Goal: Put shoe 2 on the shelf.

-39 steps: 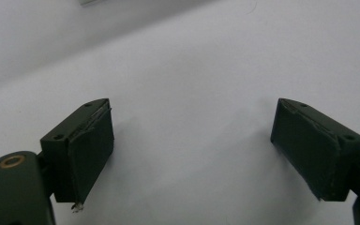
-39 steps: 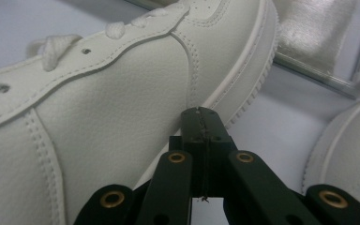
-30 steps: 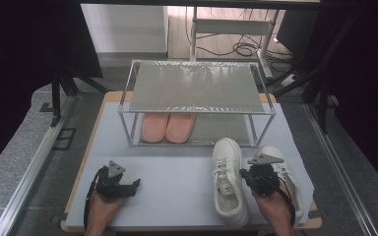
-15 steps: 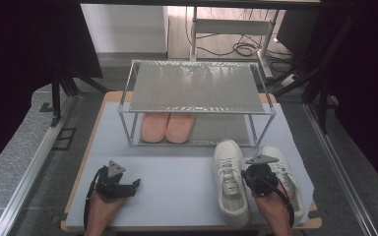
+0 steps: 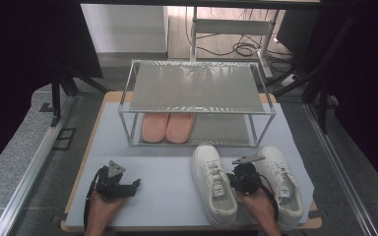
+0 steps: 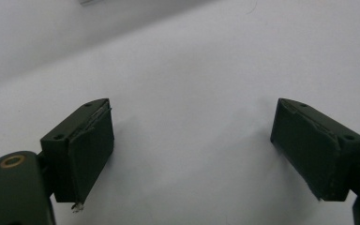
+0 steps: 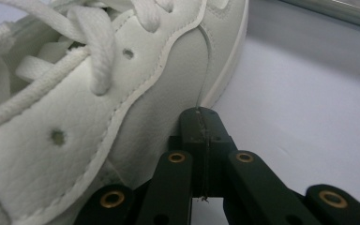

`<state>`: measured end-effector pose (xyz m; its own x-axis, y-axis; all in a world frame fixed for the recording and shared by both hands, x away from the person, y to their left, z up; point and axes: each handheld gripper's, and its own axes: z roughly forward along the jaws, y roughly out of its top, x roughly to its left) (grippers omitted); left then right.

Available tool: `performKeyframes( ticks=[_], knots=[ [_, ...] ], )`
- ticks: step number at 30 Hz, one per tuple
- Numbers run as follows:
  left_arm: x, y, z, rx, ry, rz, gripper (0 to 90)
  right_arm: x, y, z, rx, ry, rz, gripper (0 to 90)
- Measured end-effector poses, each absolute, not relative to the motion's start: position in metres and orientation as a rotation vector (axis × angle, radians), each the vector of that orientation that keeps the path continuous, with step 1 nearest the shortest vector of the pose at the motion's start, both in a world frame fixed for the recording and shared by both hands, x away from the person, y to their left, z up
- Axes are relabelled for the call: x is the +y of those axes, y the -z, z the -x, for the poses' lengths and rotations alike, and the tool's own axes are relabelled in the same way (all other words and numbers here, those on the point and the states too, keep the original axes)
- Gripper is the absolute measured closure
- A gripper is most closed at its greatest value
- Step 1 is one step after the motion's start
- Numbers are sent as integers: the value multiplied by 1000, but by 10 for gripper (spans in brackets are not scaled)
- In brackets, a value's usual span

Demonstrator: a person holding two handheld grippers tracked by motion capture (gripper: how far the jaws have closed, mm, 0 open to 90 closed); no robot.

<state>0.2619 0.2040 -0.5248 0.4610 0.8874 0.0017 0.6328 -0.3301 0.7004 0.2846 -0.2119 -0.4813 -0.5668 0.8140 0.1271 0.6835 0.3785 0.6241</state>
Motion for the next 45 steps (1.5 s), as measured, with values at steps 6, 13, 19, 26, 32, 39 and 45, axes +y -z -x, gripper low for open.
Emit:
performKeyframes(
  ticks=[6, 13, 19, 26, 32, 39, 45],
  knots=[
    [204, 525, -262, 1261, -517, -2076, 138, -206, 484, -289, 2459, -1001, -1320, 900],
    [204, 525, -262, 1260, -517, -2081, 138, -184, 485, -299, 2537, -1041, -1208, 900],
    [204, 525, -262, 1262, -517, -2076, 138, -161, 486, -308, 2608, -1065, -1111, 900],
    [204, 525, -262, 1261, -519, -2076, 138, -146, 485, -313, 2646, -1060, -1019, 900],
    [204, 524, -261, 1256, -525, -2084, 138, -157, 480, -309, 2628, -1058, -1016, 896],
    [204, 525, -261, 1257, -527, -2083, 138, -169, 470, -300, 2616, -1062, -1018, 864],
    [203, 525, -261, 1258, -528, -2080, 138, -183, 458, -285, 2629, -1085, -1023, 899]
  ],
)
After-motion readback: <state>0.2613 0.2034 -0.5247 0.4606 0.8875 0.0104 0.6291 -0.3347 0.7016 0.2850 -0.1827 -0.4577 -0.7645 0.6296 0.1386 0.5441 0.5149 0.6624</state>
